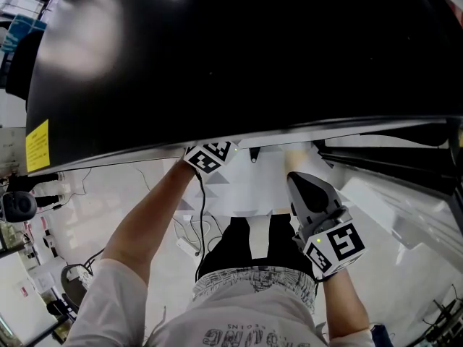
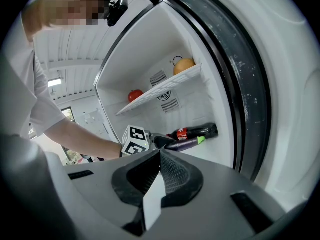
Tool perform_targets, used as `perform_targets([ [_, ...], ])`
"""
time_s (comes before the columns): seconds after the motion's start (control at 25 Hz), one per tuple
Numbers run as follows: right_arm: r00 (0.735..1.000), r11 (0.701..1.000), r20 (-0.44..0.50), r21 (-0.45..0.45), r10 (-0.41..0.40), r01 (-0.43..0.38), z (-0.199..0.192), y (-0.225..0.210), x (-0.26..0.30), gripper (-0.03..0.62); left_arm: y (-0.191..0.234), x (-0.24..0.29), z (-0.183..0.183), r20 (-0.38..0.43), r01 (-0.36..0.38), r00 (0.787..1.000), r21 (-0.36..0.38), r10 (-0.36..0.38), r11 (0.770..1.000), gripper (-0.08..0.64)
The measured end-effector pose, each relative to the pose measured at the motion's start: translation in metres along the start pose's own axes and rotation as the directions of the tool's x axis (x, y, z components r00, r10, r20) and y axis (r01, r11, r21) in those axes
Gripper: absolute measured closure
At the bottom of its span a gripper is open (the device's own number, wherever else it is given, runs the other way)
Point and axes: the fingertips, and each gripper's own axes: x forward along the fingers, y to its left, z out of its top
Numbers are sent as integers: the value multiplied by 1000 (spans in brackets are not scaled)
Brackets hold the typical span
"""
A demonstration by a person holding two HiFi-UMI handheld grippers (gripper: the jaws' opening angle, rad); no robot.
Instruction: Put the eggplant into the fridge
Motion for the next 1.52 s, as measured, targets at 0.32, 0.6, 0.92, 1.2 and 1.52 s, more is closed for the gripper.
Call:
perform_targets([
  [0.32, 1000, 1000, 5, -5, 4, -4, 3, 1, 0, 591, -1, -3, 2, 3, -2, 1000, -9, 2, 1000, 287],
  [0.6, 1000, 1000, 11, -16, 11, -10, 11, 2, -1, 591, -10, -8, 8, 16, 13, 1000, -31, -13, 999, 282],
  [0.92, 1000, 999, 13, -33, 22, -21, 20, 6, 0, 591, -19, -19, 15, 32, 23, 999, -56, -21, 998, 282],
  [1.2, 999, 998, 18, -54, 33, -32, 31, 9, 1, 591, -25, -31, 15, 45, 18, 999, -95, -14, 995, 282],
  [1.52, 999, 997, 18, -74, 40, -39, 40, 10, 1, 591, -24, -50, 30, 102, -11, 994, -143, 26, 990, 285],
])
